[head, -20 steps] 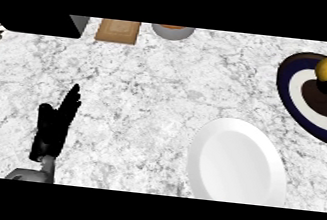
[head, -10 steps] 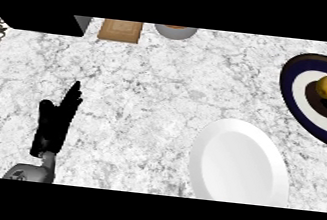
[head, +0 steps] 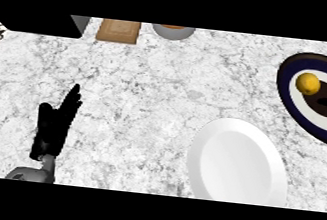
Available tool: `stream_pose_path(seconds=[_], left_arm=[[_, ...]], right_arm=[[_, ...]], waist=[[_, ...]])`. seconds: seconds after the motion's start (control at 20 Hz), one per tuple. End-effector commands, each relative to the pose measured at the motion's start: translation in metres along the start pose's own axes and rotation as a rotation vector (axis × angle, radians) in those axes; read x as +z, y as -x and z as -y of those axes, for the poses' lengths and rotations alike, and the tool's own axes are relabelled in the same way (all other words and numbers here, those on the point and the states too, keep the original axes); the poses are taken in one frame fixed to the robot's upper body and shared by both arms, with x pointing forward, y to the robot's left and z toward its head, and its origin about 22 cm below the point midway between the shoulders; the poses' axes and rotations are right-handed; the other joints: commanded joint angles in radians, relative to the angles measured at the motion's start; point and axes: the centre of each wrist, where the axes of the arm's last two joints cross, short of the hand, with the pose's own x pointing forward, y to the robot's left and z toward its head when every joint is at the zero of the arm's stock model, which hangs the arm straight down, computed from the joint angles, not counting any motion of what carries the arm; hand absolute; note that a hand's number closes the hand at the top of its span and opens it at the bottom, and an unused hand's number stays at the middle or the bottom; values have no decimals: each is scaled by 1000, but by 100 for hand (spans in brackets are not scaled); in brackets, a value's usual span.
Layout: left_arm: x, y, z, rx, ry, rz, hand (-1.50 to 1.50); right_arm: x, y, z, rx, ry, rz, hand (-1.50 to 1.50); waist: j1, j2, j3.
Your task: Pick the lemon from the plate and place it in the plate
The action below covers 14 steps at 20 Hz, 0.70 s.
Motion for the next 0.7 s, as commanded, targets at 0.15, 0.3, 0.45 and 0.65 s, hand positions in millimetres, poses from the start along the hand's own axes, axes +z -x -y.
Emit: stream_pose_path(seconds=[0.15, 0.3, 0.45, 0.65], left_arm=[[-2, -7, -16, 5, -25, -6, 0], [1, -5, -7, 25, -9, -1, 0], [-8, 4, -10, 5, -17, 1, 0], [-2, -14, 13, 4, -9, -9, 0]], right_arm=[[-1, 10, 28, -449, 200, 147, -150], [14, 44, 40, -536, 155, 142, -150], [17, 50, 39, -553, 126, 158, -150], [40, 81, 29, -587, 117, 186, -150]], waist=[[-16, -3, 0], [-14, -3, -1], [-6, 1, -2], [-5, 0, -1]])
